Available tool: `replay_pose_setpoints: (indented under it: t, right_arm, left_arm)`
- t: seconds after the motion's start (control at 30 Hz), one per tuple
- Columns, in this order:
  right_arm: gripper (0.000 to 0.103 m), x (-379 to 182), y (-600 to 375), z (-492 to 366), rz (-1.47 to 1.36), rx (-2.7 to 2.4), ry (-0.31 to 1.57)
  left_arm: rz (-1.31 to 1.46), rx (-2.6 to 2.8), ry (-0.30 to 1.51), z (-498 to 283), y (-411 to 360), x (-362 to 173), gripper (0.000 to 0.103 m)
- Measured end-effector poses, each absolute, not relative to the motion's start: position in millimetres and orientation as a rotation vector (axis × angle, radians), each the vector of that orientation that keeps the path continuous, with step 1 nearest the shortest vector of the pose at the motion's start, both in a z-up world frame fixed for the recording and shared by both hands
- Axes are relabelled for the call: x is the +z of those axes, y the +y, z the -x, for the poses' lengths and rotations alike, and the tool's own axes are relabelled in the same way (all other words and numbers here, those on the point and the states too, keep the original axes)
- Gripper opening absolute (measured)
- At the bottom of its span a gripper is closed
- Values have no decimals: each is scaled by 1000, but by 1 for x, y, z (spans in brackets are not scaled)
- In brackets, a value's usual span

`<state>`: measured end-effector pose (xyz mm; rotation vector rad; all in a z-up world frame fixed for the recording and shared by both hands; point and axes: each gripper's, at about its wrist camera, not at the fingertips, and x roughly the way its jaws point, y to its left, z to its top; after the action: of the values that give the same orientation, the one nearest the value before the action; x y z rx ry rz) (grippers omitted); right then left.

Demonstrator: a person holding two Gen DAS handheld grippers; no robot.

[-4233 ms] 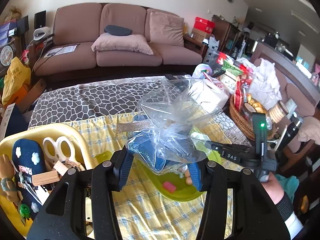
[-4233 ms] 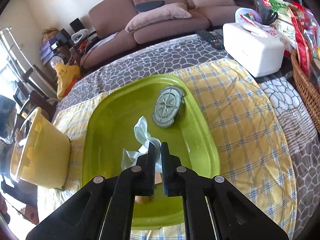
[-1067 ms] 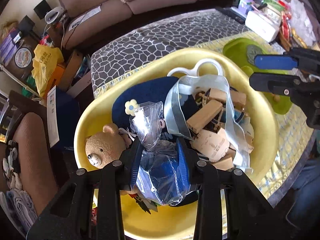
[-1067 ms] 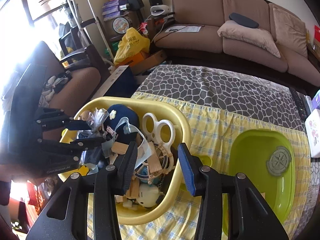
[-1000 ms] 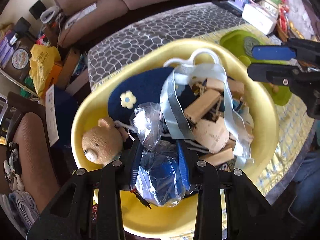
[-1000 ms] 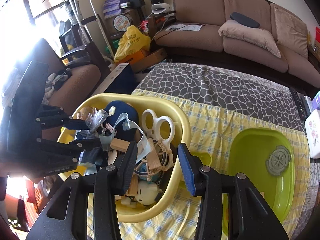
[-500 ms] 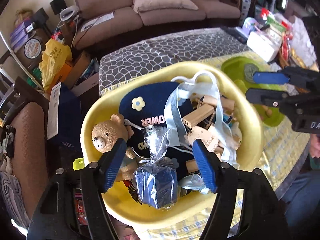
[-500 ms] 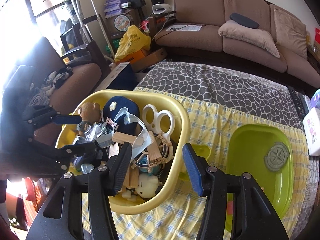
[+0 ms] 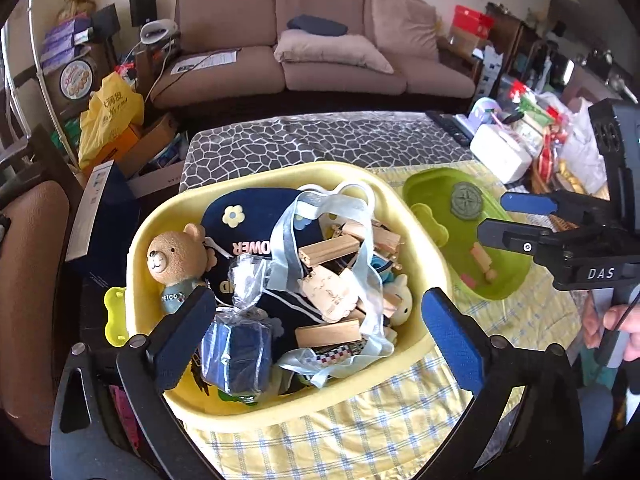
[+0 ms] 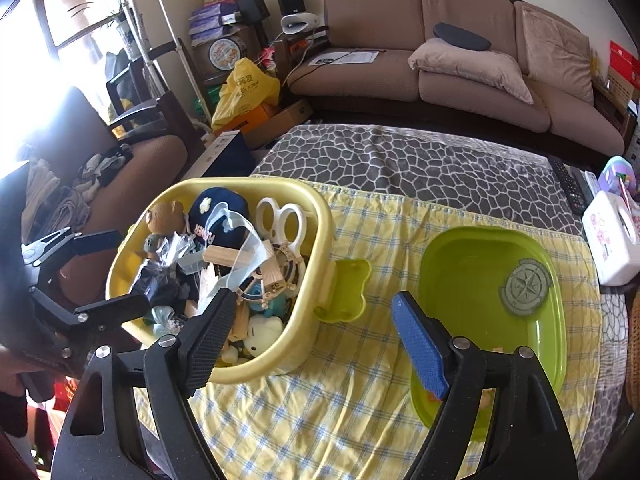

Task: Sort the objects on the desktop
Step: 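Move both tools back over the lime-green tray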

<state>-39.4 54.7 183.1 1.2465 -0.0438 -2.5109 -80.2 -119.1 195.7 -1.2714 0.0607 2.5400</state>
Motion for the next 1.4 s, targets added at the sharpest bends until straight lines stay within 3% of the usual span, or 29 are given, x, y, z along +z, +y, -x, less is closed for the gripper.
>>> replay_pose_setpoints:
  t: [0.13,0.27,0.7,1.03,1.4]
  right_arm:
    - [91,177,81,32,-1283,-2548,-84]
    - [103,173,107,20,-1294,-2611,-71]
    - [103,160,168,-14,-1331,-2677,-27]
    - [103,140,216,-15,-1369,-2692,-88]
    - [99,98,268,10,-1410,-2716,-302]
  left_arm:
    - [1242,2567,85,72,-99,198,103]
    - [1223,2561,71,64,-76,200,103]
    - [1201,2520,72,46,-2,193,103]
    - [1143,2454,-36,48,47,180,103]
    - [1136,2436,18,62,89,129,103]
